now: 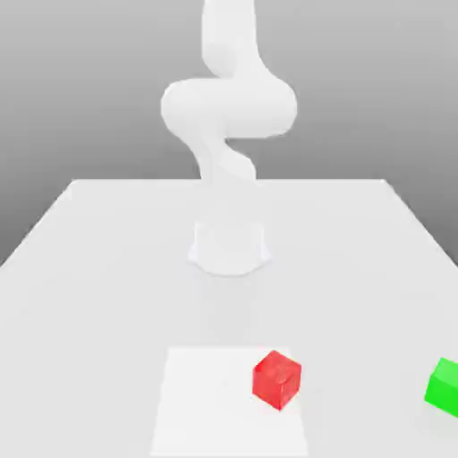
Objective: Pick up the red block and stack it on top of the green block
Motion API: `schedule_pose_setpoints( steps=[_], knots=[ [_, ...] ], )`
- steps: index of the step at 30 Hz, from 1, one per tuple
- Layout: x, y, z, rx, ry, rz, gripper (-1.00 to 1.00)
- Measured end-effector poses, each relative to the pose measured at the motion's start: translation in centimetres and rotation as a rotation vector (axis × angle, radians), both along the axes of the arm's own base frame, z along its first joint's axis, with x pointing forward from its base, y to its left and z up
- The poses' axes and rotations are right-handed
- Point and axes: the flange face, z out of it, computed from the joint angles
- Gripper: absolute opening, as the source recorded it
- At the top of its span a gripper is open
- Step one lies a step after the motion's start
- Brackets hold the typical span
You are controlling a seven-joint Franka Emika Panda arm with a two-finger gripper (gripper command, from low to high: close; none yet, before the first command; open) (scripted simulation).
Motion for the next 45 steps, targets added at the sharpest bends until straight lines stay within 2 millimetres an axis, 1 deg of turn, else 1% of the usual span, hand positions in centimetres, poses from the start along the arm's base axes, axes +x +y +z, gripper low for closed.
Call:
schedule_pose_setpoints(
  steps=[2,5,7,10,12,15,18,20,22,26,27,32,33,34,36,40,42,45],
  knots=[
    [2.5,0.7,-4.6,-0.048,0.074,0.065,0.0],
    [5.2,1.8,-11.3,-0.108,0.176,0.163,0.0],
    [6.3,2.5,-15.9,-0.144,0.243,0.231,0.0],
    [7.0,3.5,-22.7,-0.191,0.342,0.337,0.0],
    [6.9,4.1,-27.2,-0.218,0.406,0.411,0.0],
    [5.9,4.9,-33.8,-0.251,0.501,0.527,0.0],
    [3.9,5.9,-40.0,-0.277,0.593,0.651,0.0],
    [2.3,6.2,-43.7,-0.287,0.649,0.727,0.0],
    [1.8,6.2,-46.3,-0.288,0.668,0.75,0.0],
    [1.6,6.1,-50.7,-0.288,0.674,0.756,0.0],
    [1.5,6.1,-51.4,-0.289,0.674,0.756,-1.0],
    [1.5,6.1,-51.4,-0.288,0.676,0.756,-1.0],
    [1.5,6.1,-51.8,-0.289,0.676,0.756,-1.0],
    [1.5,6.1,-51.4,-0.288,0.676,0.756,-1.0],
    [1.6,6.2,-49.8,-0.288,0.676,0.756,-1.0],
    [1.6,6.3,-45.9,-0.289,0.676,0.757,-1.0],
    [2.1,9.3,-45.0,-0.294,0.675,0.77,-1.0],
    [3.0,14.4,-44.1,-0.294,0.676,0.767,-1.0]
  ],
)
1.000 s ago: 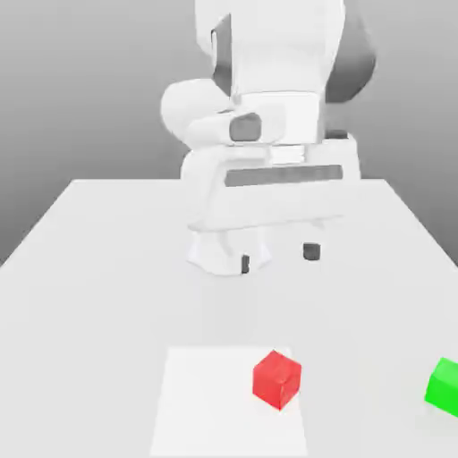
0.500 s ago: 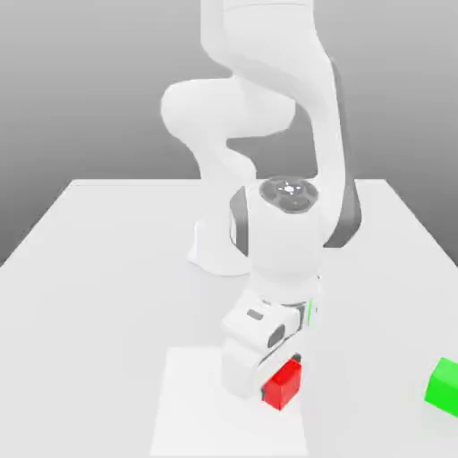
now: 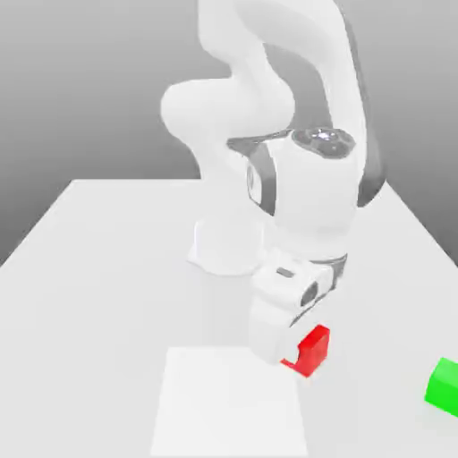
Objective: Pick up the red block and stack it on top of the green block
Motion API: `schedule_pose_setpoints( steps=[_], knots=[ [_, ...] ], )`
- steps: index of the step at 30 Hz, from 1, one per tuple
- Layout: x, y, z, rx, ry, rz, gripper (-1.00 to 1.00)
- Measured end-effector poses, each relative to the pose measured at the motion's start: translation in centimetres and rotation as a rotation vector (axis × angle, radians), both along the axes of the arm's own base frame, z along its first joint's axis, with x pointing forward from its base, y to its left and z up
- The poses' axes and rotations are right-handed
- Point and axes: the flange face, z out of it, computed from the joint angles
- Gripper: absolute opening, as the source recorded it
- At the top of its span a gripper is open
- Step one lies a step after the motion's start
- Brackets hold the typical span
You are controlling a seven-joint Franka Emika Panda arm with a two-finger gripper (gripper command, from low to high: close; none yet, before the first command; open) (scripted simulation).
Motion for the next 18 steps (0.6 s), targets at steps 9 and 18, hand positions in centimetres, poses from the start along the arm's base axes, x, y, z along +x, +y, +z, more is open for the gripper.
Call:
schedule_pose_setpoints(
  steps=[9,18],
  knots=[
    [-1.2,16.1,1.8,0.003,-0.001,-0.027,-1.0],
    [-1.5,17.1,-3.0,0.003,-0.001,-0.027,1.0]
  ],
)
